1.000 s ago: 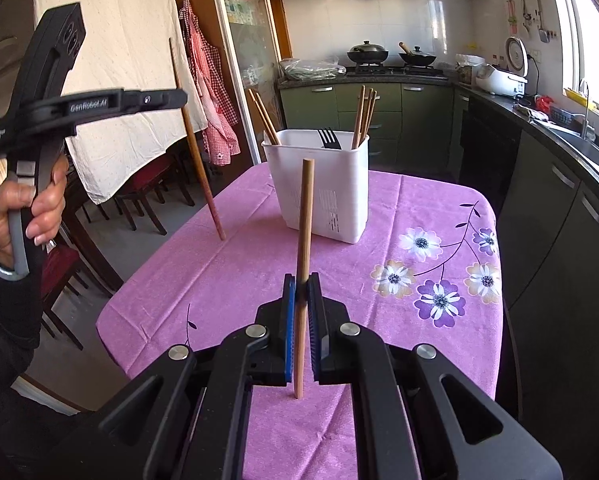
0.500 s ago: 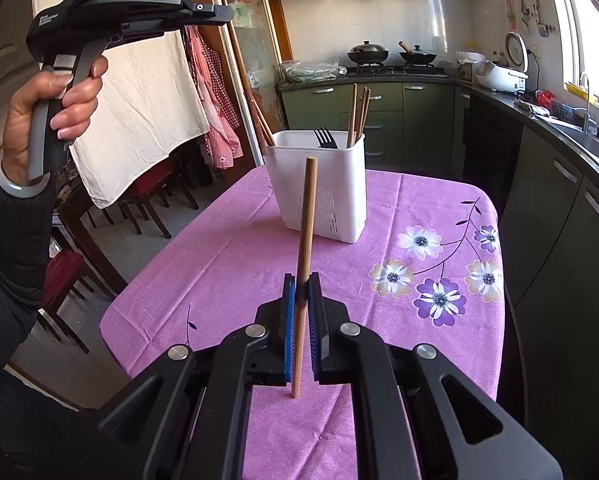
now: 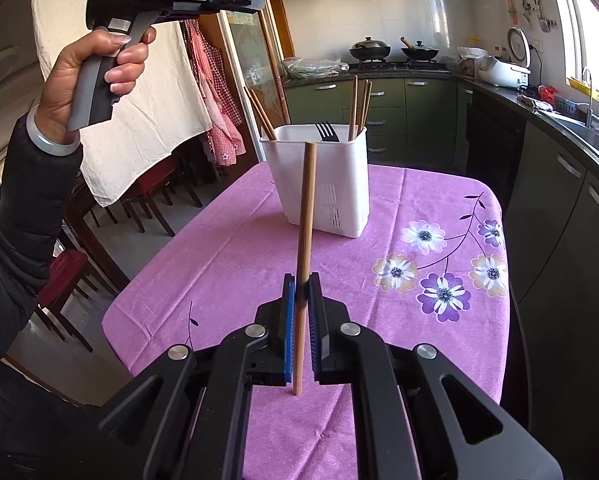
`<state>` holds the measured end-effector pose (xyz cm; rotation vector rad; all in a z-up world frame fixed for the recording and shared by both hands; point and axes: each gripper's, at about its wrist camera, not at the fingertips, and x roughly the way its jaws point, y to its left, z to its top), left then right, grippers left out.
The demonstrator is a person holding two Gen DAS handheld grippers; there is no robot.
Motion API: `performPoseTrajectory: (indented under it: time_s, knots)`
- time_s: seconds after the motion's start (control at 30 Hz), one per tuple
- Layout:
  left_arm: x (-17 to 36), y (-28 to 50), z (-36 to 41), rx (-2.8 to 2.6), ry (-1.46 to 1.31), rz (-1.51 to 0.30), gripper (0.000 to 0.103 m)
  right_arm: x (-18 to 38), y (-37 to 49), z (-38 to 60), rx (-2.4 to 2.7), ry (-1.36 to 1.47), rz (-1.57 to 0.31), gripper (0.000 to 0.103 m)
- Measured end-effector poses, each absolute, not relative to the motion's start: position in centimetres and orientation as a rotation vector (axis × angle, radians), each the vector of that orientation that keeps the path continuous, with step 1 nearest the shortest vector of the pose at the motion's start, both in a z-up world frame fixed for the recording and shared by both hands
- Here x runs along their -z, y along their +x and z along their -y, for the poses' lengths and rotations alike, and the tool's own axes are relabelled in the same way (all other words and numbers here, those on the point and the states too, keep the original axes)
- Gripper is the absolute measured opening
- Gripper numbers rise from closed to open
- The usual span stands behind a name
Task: Organize utensils
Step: 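Lower chopstick into caddy and open left gripper while right gripper carries its chopstick, then lower the chopstick into the caddy and open the right gripper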
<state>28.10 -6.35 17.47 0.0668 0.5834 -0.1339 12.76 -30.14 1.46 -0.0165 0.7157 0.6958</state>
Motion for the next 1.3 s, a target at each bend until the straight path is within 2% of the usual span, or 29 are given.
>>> performPoseTrajectory:
  time_s: [0.27,0.43,0.57,0.77,0.83,0.97,1.03,1.1,1.3]
  knots:
    - [-13.1,29.6,5.7,0.103,0.063,-0.673,0.006,-2.6,13.3,29.9,-0.704,-0.007,-0.696,0.007]
    - [-11.2,29.5,5.3,0.098,0.050,-0.699,0.011,-5.4,14.3,29.3,-0.707,-0.002,-0.632,0.007]
    - [-11.6,28.3,4.9,0.108,0.038,-0.666,0.030,-8.5,15.9,28.6,-0.718,0.011,-0.569,0.007]
    - [-13.6,23.5,4.0,0.105,0.026,-0.549,0.035,-14.4,19.1,26.9,-0.742,0.033,-0.464,0.007]
    - [-13.9,21.6,3.5,0.102,0.015,-0.521,0.043,-16.2,20.3,26.4,-0.732,0.044,-0.423,0.007]
    - [-13.6,17.5,2.9,0.078,0.026,-0.465,0.065,-18.7,23.6,25.3,-0.703,0.086,-0.386,0.007]
    - [-13.1,15.5,3.0,0.050,0.051,-0.427,0.073,-19.2,25.3,24.6,-0.681,0.095,-0.392,0.007]
    - [-12.2,14.0,3.2,0.019,0.081,-0.399,0.088,-19.2,27.2,23.8,-0.649,0.097,-0.405,0.007]
    - [-9.3,12.0,2.7,0.002,0.041,-0.428,0.096,-15.6,31.0,21.3,-0.562,0.040,-0.474,0.007]
